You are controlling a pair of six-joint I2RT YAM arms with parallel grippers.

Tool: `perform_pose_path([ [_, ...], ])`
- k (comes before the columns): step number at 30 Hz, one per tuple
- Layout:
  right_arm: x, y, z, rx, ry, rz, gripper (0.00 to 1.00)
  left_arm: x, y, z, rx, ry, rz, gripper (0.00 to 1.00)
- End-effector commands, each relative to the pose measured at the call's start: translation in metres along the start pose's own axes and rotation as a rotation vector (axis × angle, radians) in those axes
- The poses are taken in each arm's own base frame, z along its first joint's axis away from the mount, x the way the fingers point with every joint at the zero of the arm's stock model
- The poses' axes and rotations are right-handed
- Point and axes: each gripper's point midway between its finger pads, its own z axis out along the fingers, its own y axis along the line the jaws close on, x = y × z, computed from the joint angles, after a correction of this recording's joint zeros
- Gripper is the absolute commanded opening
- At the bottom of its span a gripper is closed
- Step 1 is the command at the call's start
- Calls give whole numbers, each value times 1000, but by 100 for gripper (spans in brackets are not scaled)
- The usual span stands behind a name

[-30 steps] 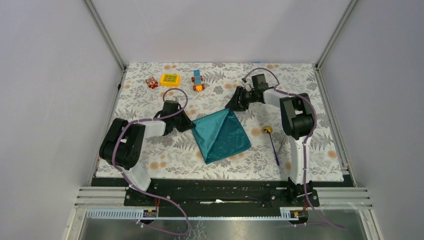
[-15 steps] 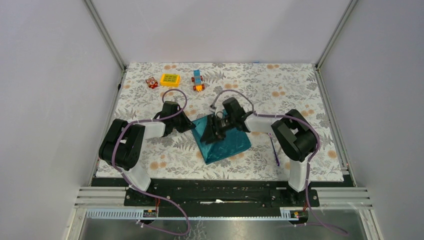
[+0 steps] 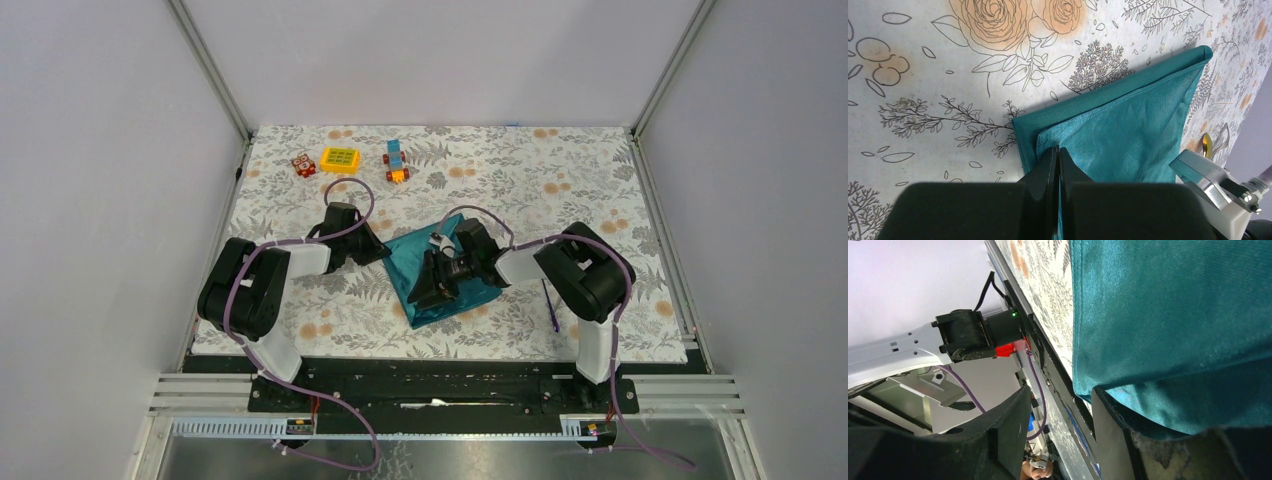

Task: Fold the napkin into a case and place the utensils inside
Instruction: Smooth out the upper triangle-folded napkin at the center of the board.

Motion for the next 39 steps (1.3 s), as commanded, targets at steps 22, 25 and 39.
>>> perform_pose_path([
  [22, 33, -12, 34, 58, 89, -75, 61, 17, 28, 4, -72, 33, -20, 0],
  [25, 33, -5, 28, 73, 85, -95, 61, 17, 29, 5, -74, 35, -19, 0],
  [39, 40, -2, 30, 87, 94, -128, 61, 17, 30, 5, -81, 38, -18, 0],
])
